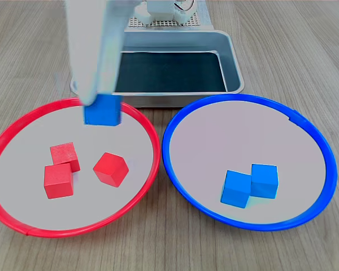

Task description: Relocate any blue block in the red dish to the blue dish, correcting any misplacements.

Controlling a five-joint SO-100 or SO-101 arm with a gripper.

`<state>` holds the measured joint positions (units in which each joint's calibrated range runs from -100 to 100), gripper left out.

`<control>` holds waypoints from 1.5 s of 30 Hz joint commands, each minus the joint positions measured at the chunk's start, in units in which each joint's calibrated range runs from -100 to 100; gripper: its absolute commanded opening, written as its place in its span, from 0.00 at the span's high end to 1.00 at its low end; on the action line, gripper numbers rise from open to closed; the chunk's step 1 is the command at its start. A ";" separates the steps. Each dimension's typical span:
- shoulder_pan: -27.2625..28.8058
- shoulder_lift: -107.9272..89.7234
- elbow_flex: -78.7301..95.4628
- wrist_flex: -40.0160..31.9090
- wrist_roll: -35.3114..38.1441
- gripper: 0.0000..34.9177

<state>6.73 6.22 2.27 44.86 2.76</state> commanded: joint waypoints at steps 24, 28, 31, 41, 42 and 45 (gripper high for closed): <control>-17.97 1.32 2.87 1.65 -2.88 0.99; -18.26 5.42 1.15 0.91 -3.03 0.99; -18.82 9.26 -0.95 0.91 -3.17 0.99; -19.48 13.78 -2.68 0.91 -3.08 0.99; -19.48 13.86 -2.68 0.91 -3.03 0.98; -19.20 14.12 -2.77 1.32 -3.22 0.81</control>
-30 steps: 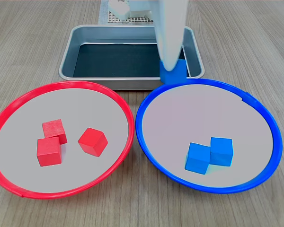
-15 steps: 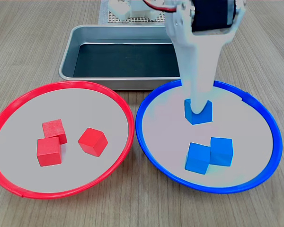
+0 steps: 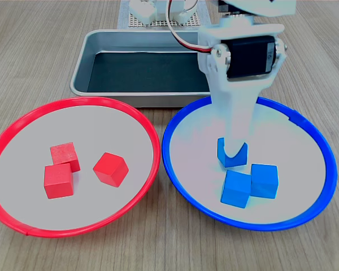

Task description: Relocate any blue block in the red dish to the blue dish, correcting any misplacements.

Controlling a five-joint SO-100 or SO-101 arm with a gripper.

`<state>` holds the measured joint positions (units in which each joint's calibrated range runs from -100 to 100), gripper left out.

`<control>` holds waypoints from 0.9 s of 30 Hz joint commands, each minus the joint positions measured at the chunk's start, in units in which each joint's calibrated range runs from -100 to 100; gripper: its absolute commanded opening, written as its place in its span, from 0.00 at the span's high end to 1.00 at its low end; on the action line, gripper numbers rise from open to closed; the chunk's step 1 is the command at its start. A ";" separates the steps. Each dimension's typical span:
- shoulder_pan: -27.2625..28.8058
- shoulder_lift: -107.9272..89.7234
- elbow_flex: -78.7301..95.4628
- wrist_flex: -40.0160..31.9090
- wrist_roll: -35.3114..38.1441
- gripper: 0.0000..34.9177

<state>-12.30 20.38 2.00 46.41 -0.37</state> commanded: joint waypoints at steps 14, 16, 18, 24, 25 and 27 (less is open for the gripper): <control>5.57 -17.43 8.61 -2.79 3.76 0.89; 7.08 -23.91 14.98 -7.41 4.40 0.96; 8.58 -31.08 22.45 -12.78 4.74 0.99; 11.69 -48.73 43.75 -23.67 6.50 0.99; 12.25 -51.80 47.21 -24.50 6.74 0.99; 13.38 -59.56 55.40 -25.40 6.98 0.99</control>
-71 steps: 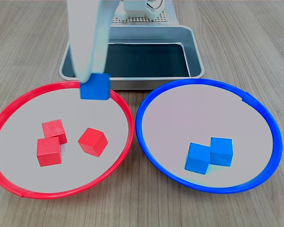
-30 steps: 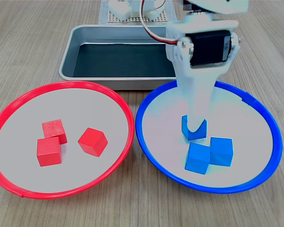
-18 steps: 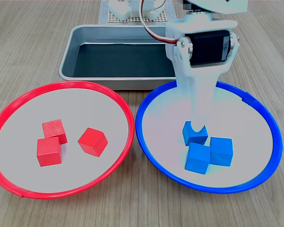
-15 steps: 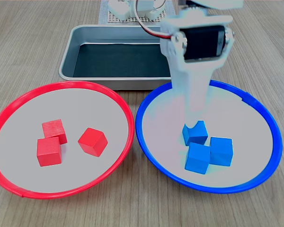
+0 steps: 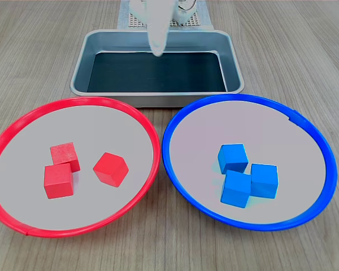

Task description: Relocate any blue block in the red dish to the blue dish, correcting any misplacements.

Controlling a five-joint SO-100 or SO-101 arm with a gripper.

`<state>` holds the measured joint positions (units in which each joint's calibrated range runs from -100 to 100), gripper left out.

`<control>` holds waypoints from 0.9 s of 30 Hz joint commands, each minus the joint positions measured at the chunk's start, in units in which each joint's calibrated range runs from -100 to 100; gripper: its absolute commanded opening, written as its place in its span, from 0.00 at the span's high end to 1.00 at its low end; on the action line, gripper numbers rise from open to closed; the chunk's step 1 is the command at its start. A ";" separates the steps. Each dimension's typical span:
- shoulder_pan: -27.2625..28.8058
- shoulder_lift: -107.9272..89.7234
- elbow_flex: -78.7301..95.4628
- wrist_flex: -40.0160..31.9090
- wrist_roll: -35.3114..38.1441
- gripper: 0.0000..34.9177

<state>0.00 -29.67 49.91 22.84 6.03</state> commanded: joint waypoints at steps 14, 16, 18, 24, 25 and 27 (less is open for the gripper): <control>1.74 -49.69 37.53 14.35 -2.25 0.99; 1.08 -52.85 39.44 16.33 -2.74 0.99; 0.33 -55.58 40.99 17.81 -3.27 0.99; -0.61 -63.17 45.36 20.45 -4.15 0.99; -0.61 -64.11 45.90 20.87 -4.15 0.99; -0.52 -65.73 47.09 21.28 -4.10 0.99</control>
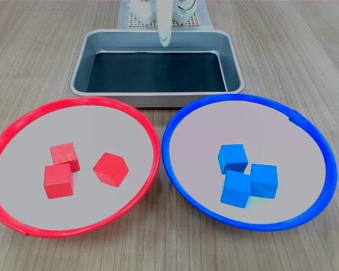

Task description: Relocate any blue block in the red dish to the blue dish, correcting any misplacements.

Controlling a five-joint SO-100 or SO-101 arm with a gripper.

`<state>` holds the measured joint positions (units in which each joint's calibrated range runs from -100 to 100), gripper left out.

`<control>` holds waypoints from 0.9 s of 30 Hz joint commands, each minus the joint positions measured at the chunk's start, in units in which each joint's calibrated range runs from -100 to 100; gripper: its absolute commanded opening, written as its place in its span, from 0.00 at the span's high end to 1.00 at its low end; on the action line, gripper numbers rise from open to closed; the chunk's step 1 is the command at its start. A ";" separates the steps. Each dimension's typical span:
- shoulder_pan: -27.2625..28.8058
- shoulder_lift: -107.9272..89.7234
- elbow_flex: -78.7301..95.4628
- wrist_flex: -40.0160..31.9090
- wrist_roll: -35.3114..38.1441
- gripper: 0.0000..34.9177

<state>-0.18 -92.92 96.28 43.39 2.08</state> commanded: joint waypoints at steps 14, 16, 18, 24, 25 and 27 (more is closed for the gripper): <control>-0.53 -6.05 3.27 3.61 -0.24 0.99; -0.43 -6.05 3.45 4.94 -0.24 0.99; -0.25 -6.05 3.45 5.68 -0.29 0.99; -0.15 -6.05 3.45 5.68 -0.34 0.99; -0.15 -6.05 3.45 5.68 -0.34 0.99; -0.15 -6.05 3.45 5.68 -0.34 0.99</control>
<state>-0.27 -98.81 99.91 48.94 1.98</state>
